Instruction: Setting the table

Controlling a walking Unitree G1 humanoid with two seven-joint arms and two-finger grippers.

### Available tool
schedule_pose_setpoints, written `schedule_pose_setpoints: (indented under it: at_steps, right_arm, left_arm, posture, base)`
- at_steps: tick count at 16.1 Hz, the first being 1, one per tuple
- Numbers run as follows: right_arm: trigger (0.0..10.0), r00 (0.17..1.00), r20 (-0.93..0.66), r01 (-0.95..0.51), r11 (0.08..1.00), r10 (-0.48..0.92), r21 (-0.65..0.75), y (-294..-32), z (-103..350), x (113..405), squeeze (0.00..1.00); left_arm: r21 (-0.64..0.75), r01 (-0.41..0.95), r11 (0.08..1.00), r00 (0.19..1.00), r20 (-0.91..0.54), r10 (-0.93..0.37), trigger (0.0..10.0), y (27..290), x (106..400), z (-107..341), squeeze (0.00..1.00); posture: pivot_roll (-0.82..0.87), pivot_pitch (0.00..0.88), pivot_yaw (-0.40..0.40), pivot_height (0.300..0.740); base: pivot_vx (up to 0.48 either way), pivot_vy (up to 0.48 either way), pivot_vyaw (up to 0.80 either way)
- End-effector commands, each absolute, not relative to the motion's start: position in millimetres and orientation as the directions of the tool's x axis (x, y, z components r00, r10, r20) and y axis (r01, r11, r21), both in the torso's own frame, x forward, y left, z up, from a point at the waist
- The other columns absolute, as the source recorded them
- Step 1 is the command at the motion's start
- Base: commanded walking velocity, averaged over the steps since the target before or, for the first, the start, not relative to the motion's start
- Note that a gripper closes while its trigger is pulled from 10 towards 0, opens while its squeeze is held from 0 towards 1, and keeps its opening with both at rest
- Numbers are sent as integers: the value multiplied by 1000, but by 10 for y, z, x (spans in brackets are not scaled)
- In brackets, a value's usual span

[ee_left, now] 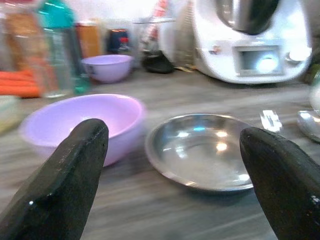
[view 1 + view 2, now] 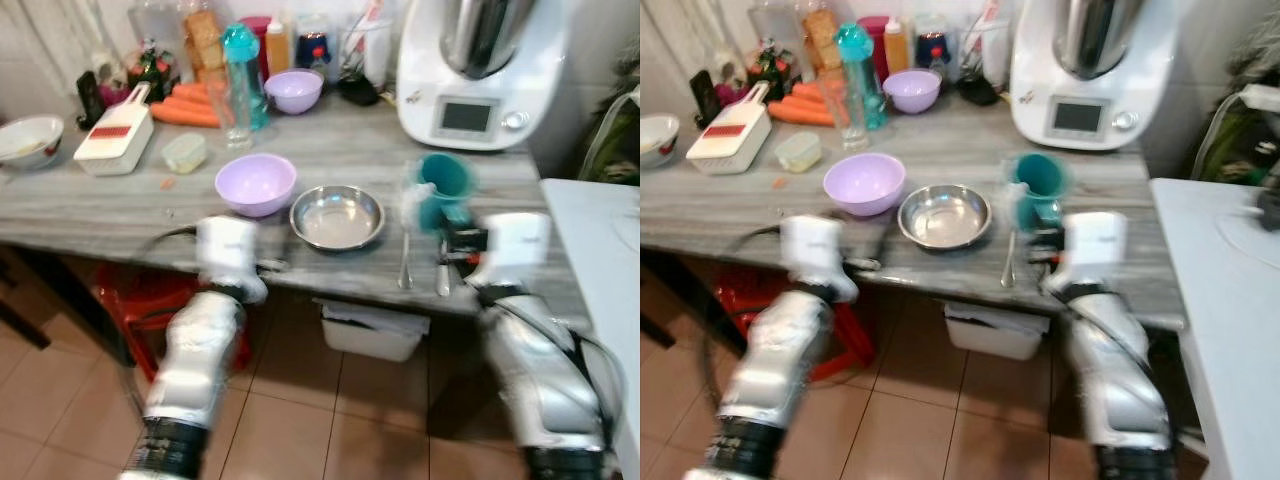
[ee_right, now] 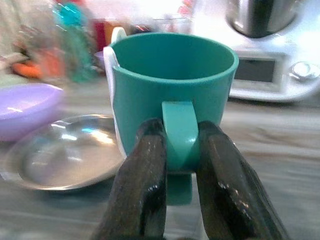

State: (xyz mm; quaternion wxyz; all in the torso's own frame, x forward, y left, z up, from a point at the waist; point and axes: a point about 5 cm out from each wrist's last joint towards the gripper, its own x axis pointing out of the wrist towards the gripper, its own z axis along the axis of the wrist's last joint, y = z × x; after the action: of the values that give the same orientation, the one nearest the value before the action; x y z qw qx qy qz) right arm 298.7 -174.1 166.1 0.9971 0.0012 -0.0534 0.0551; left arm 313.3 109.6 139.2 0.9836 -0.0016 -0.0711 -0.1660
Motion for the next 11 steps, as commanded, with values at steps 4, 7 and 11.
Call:
schedule_pose_setpoints:
  at_steps: [4, 7, 11]
  right_arm:
    - [10000, 974, 151, -167, 986, 166, -8, -1602, 1758, 2991, 0]
    - [10000, 972, 158, -176, 984, 175, -11, -1591, 1769, 2984, 0]
    - [10000, 972, 158, -172, 985, 172, -15, -1608, 1777, 2990, 0]
  left_arm:
    - [42, 283, 958, 948, 143, -286, 10000, 1244, 3140, 1408, 0]
    - [41, 281, 959, 948, 142, -284, 10000, 1244, 3139, 1404, 0]
    - [23, 299, 954, 941, 156, -299, 10000, 1218, 3045, 1399, 0]
  posture:
    - [-79, 64, 35, 740]
    - [-79, 64, 35, 740]
    - [-81, 67, 33, 740]
  base:
    - [304, 0, 0]
    - [305, 0, 0]
    - [66, 0, 0]
